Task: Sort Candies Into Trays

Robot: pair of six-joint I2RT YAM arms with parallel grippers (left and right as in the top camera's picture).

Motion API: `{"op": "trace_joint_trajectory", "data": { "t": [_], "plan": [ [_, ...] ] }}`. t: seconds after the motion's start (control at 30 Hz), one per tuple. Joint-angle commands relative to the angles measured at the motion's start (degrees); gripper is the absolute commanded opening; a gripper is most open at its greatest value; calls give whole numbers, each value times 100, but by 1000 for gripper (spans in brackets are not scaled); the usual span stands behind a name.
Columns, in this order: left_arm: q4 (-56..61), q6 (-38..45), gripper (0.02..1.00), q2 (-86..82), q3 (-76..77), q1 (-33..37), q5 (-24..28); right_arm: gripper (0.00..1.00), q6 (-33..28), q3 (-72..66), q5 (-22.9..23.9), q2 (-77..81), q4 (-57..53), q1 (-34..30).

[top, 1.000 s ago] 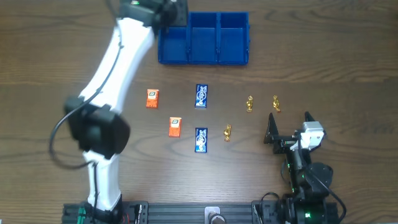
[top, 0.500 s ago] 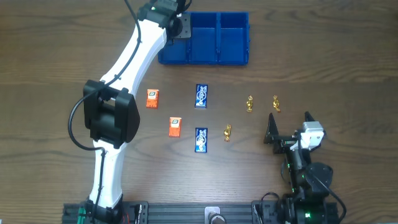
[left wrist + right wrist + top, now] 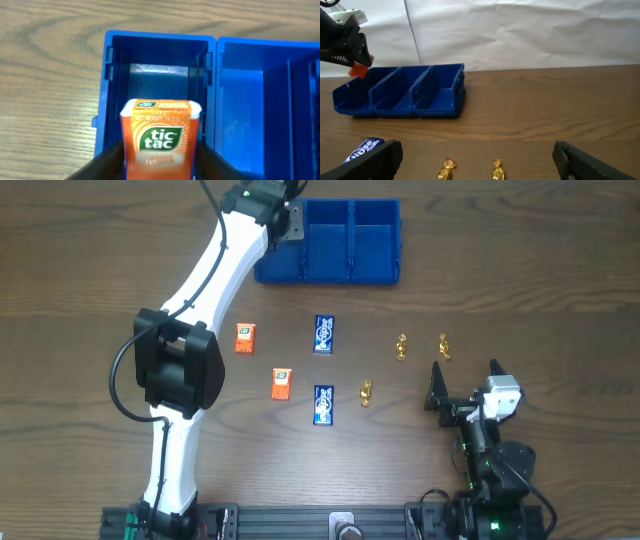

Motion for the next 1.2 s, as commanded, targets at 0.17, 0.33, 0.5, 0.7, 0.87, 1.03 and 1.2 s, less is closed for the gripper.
{"op": "trace_joint_trajectory", "data": {
  "t": [0.17, 0.33, 0.5, 0.7, 0.87, 1.03, 1.2],
  "plan": [
    [4, -35, 820, -774, 2, 52, -105, 998, -37, -11, 13, -24, -35, -46],
    [332, -57, 831, -2334, -1504, 26, -125, 998, -37, -11, 13, -24, -35, -46],
    [920, -188, 847, -4120, -3950, -2, -125, 998, -37, -11, 13, -24, -35, -46],
    [1381, -201, 842, -4503, -5724, -2, -125, 998, -37, -11, 13, -24, -35, -46],
    [1801, -166, 829, -4015, -6240, 46, -101, 998, -37, -11, 13, -22, -35, -46],
    [2037, -7, 814, -3388, -6249, 52, 42, 998, -37, -11, 13, -22, -35, -46],
    [2177, 87, 812, -3071, -6249, 85, 334, 998, -37, -11, 13, -24, -35, -46]
  ]
}}
